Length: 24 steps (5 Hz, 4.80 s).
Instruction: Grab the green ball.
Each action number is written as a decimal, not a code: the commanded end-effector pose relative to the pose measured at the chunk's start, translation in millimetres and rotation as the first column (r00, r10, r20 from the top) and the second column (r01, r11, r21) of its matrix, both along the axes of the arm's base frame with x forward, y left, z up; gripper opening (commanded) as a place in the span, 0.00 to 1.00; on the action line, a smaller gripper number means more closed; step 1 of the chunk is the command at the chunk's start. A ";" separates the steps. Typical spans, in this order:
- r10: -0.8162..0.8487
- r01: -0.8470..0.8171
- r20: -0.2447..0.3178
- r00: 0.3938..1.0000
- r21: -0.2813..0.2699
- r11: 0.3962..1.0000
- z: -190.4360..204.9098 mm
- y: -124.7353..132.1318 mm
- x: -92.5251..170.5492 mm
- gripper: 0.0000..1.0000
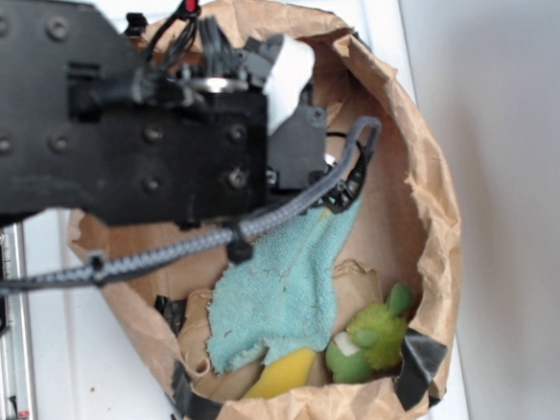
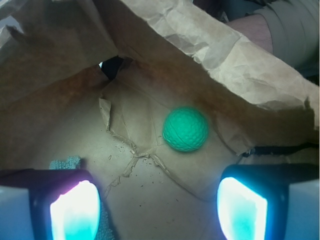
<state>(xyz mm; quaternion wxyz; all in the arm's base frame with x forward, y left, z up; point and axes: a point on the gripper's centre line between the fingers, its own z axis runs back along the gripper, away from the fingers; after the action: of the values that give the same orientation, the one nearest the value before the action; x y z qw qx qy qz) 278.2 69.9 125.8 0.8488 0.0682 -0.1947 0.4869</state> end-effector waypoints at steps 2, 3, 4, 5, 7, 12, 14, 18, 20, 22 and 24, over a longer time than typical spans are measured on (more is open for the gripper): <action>0.188 -0.190 0.075 0.979 0.019 0.982 -54.8 24.9 24.7 1.00; 0.170 -0.175 0.075 0.983 0.066 0.982 -66.5 32.4 26.1 1.00; 0.148 -0.154 0.068 0.987 0.101 0.983 -63.8 38.4 13.7 1.00; 0.160 -0.165 0.045 0.986 0.128 0.978 -54.0 42.6 4.9 1.00; 0.229 -0.225 -0.003 0.973 0.164 0.960 -43.2 47.4 -0.7 1.00; 0.420 -0.399 -0.046 0.906 0.235 0.886 -75.0 51.7 -9.0 1.00; 0.386 -0.369 -0.018 0.922 0.251 0.895 -86.6 50.5 -13.9 0.00; -0.085 0.076 0.104 0.991 0.083 0.994 -12.0 30.9 -2.7 0.00; -0.350 0.351 0.042 0.936 -0.010 0.936 17.0 5.4 19.4 0.00; -0.462 0.452 -0.151 0.874 -0.092 0.887 33.8 -17.3 18.6 0.00; -0.476 0.471 -0.119 0.871 -0.072 0.879 43.8 -20.7 7.9 0.00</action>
<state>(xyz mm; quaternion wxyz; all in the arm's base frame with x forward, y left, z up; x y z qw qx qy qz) 284.5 38.2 145.5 0.9564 0.0390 -0.1072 0.2688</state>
